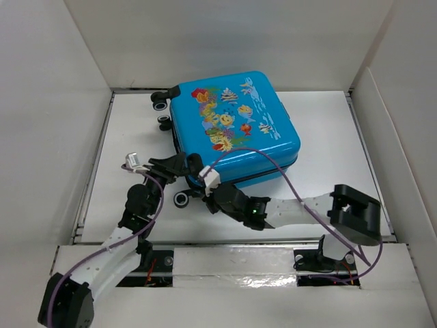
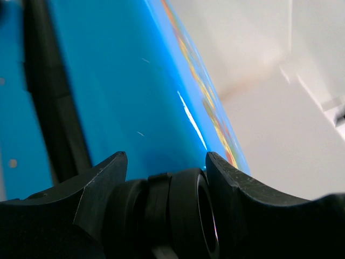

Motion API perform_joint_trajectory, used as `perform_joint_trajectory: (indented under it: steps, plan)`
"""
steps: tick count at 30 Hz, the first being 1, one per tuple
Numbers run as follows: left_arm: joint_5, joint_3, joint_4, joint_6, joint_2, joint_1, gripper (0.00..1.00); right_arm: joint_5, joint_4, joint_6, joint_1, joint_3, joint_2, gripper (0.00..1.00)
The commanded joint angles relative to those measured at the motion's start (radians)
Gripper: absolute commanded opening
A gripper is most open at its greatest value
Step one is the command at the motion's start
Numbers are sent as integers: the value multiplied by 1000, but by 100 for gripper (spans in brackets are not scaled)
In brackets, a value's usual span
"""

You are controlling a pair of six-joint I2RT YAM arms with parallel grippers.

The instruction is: Pack the luggage

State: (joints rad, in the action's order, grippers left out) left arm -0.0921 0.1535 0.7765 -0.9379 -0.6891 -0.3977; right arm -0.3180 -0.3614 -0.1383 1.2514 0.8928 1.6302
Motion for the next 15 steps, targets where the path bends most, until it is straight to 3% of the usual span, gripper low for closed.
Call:
perform_joint_trajectory:
  steps: [1,3,7,11,15]
  plan:
    - [67,59,-28,160,-128,-226,0,197,-241,-56,111,-86,-219,0]
    - [-49,86,-10,156,-200,-335,0,189,-234,-86,76,-182,-304,0]
    - [-60,161,142,96,-354,-409,0,103,-88,-98,57,-250,-498,0]
    - [-81,358,136,152,-567,-532,0,33,35,-110,45,-310,-653,0]
    - [-98,477,96,182,-642,-570,0,95,-89,-173,34,-380,-659,0]
